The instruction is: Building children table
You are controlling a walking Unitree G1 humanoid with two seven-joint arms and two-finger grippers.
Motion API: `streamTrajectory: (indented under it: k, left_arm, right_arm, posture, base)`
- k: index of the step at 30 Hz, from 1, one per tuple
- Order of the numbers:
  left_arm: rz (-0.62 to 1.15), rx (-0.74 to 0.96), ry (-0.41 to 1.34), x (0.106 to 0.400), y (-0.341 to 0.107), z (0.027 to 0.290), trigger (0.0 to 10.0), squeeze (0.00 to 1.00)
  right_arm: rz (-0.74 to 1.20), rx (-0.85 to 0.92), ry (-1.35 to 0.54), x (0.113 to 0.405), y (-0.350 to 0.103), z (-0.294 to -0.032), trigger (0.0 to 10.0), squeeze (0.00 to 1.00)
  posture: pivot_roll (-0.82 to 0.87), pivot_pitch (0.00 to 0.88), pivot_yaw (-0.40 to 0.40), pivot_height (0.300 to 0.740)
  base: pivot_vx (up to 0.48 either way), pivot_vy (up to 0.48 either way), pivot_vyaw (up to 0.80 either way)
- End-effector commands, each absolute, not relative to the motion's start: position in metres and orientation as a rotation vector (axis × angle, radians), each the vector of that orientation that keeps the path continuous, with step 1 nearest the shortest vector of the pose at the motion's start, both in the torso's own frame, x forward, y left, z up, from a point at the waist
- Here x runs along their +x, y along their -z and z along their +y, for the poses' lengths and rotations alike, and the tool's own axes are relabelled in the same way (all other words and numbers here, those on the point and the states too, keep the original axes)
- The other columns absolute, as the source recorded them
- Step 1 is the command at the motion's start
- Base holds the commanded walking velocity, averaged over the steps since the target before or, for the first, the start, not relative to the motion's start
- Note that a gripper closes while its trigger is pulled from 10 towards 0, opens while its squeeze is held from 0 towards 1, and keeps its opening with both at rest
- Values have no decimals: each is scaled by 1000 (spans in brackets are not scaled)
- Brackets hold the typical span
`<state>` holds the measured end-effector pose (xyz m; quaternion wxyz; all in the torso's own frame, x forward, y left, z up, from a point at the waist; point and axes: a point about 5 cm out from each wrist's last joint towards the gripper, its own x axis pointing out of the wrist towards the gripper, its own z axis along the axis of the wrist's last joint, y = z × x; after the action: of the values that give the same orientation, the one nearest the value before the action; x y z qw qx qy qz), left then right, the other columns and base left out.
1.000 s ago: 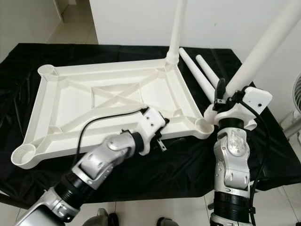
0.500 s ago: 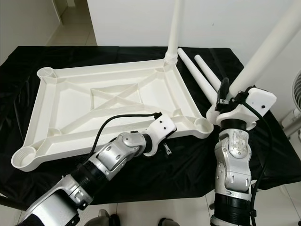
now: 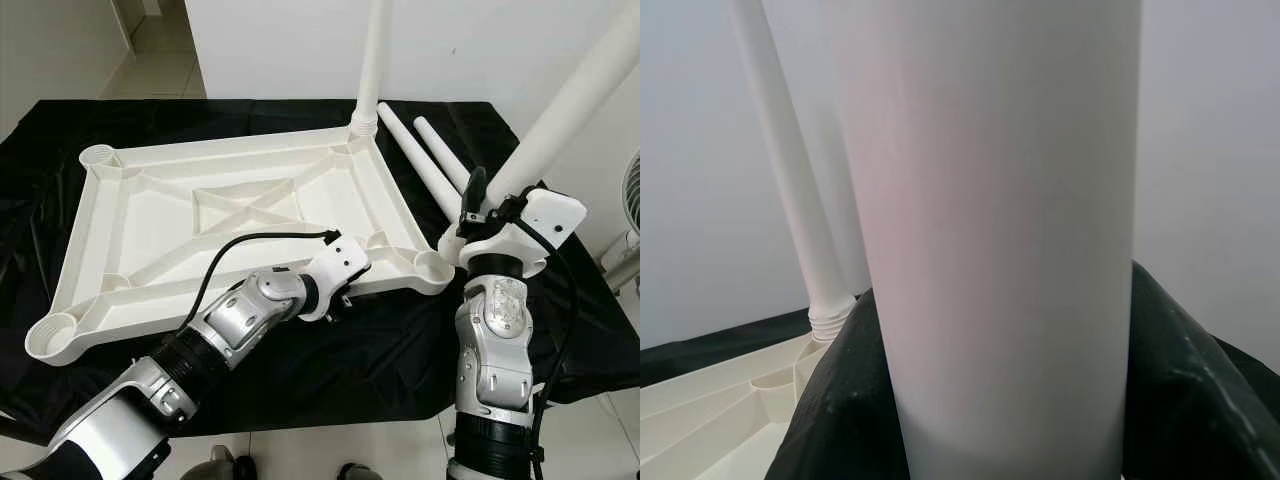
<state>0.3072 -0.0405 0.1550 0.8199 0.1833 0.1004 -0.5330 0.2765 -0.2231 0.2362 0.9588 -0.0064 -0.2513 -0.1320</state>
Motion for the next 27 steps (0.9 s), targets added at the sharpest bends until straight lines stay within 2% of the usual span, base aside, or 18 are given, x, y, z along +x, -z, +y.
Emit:
streamTrajectory:
  k: [1, 10, 27]
  left_arm:
    - [205, 422, 1175, 305, -156, -42, 0, 0]
    - [200, 464, 1225, 301, -155, -36, 0, 0]
    - [244, 476, 1199, 288, -160, 16, 0, 0]
  right_arm:
    - [-508, -20, 275, 275, -236, -224, 10000, 0]
    - [-503, -20, 275, 275, -234, -225, 10000, 0]
    - [-495, -31, 274, 274, -234, -226, 10000, 0]
  posture:
    - [-27, 106, 49, 740]
    - [-25, 114, 49, 740]
    - [-9, 133, 34, 740]
  base:
    - [0, 0, 0]
    - [0, 0, 0]
    - [0, 0, 0]
